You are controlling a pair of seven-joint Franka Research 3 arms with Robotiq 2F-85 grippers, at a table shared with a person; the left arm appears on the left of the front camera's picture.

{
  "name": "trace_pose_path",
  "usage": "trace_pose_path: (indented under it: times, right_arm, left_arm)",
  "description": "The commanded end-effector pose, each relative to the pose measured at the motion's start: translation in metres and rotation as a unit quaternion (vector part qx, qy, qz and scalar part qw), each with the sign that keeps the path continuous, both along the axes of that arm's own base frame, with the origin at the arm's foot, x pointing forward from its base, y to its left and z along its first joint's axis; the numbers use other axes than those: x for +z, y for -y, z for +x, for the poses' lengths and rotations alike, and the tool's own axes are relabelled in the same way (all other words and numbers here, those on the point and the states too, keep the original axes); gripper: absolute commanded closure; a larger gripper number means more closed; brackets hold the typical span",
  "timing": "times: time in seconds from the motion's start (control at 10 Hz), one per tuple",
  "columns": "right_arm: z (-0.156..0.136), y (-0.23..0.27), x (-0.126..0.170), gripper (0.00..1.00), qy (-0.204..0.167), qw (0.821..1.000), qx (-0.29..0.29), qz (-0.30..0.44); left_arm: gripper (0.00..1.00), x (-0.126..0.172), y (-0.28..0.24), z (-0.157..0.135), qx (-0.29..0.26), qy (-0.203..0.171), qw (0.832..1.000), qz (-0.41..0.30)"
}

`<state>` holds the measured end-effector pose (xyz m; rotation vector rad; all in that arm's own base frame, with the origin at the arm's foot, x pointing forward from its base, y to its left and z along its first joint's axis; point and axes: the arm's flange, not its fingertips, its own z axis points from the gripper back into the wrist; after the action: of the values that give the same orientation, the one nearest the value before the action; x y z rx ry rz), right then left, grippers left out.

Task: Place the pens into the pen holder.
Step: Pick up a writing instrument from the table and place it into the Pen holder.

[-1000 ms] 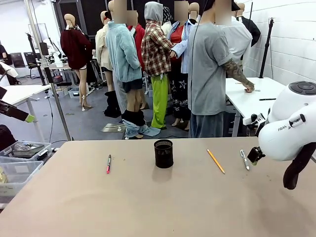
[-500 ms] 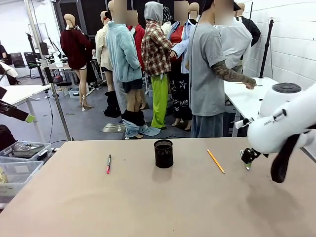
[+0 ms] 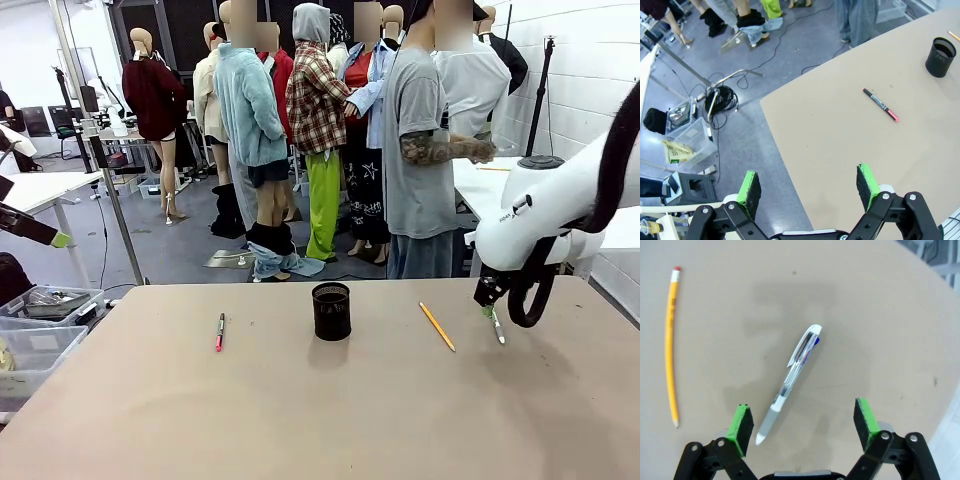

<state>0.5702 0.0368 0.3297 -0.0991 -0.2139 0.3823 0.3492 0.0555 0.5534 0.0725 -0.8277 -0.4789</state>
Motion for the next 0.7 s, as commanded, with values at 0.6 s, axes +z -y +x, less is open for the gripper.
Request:
trace_pose_path:
  times: [0.6]
  right_arm:
    - [0.039,-0.012,-0.034,0.23,-0.080,0.995,-0.058,0.001]
  left_arm:
    - [0.00,0.001,0.001,0.000,0.010,0.000,1.000,-0.003]
